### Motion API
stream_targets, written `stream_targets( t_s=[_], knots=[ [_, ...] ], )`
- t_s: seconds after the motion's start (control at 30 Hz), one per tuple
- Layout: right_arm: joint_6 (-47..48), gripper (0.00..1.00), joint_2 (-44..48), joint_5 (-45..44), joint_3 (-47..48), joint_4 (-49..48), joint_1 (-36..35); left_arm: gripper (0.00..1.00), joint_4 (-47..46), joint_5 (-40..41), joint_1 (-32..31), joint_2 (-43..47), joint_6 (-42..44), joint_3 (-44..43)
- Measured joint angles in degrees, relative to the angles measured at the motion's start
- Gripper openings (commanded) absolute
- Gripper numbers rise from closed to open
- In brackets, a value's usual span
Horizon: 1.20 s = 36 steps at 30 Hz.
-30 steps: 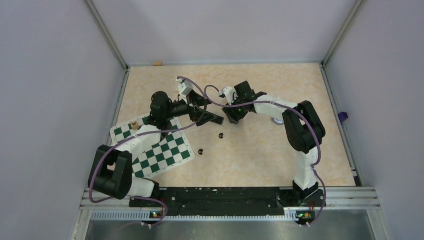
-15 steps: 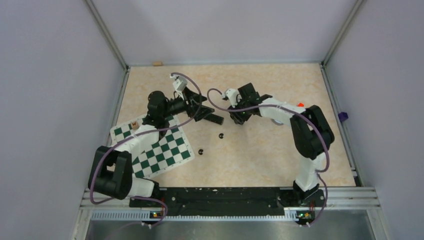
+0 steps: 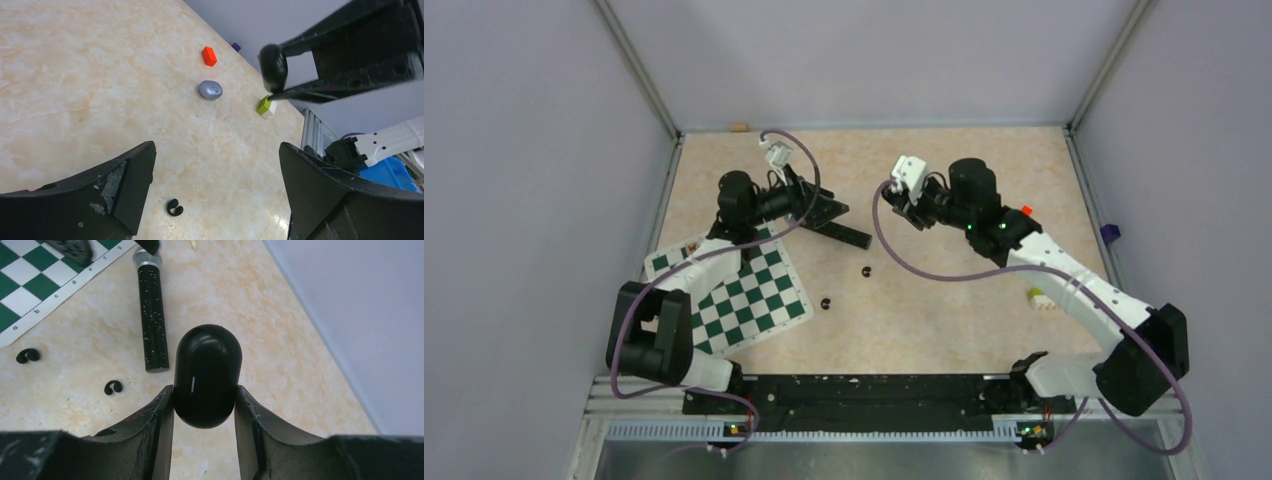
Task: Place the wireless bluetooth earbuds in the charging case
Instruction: Pass from the right arm to the left
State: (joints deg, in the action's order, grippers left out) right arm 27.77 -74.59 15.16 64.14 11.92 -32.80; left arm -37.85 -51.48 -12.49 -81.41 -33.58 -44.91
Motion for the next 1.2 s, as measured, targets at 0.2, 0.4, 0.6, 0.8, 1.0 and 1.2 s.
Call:
stream_targets(
  t_s=[0.2, 0.4, 0.6, 0.8, 1.0, 1.2],
  knots=[
    [7.7, 0.33, 4.3, -4.4, -8.3, -4.5, -8.1, 0.97, 5.9, -2.6, -3.7, -2.5, 2.5, -4.4],
    [10.3, 0.33, 4.7, -8.3, -10.9, -7.1, -10.8, 0.89, 9.7, -5.4, -7.2, -3.9, 4.9, -6.0],
    [11.6, 0.34, 5.2, -10.3, -11.4, -8.2, -12.0, 0.82, 13.4, -6.6, -9.9, -4.0, 9.0, -7.0],
    [12.9, 0.34, 5.7, -11.4, -12.7, -10.0, -13.7, 0.77, 15.4, -7.0, -10.9, -4.9, 10.4, -8.3],
    [14.0, 0.34, 5.7, -12.7, -12.8, -10.5, -16.0, 0.68, 16.1, -7.2, -11.0, -5.8, 10.8, -8.6],
    [14.9, 0.34, 5.5, -14.3, -13.2, -10.9, -17.0, 0.63, 16.1, -7.5, -11.2, -5.8, 11.1, -8.6]
  ],
)
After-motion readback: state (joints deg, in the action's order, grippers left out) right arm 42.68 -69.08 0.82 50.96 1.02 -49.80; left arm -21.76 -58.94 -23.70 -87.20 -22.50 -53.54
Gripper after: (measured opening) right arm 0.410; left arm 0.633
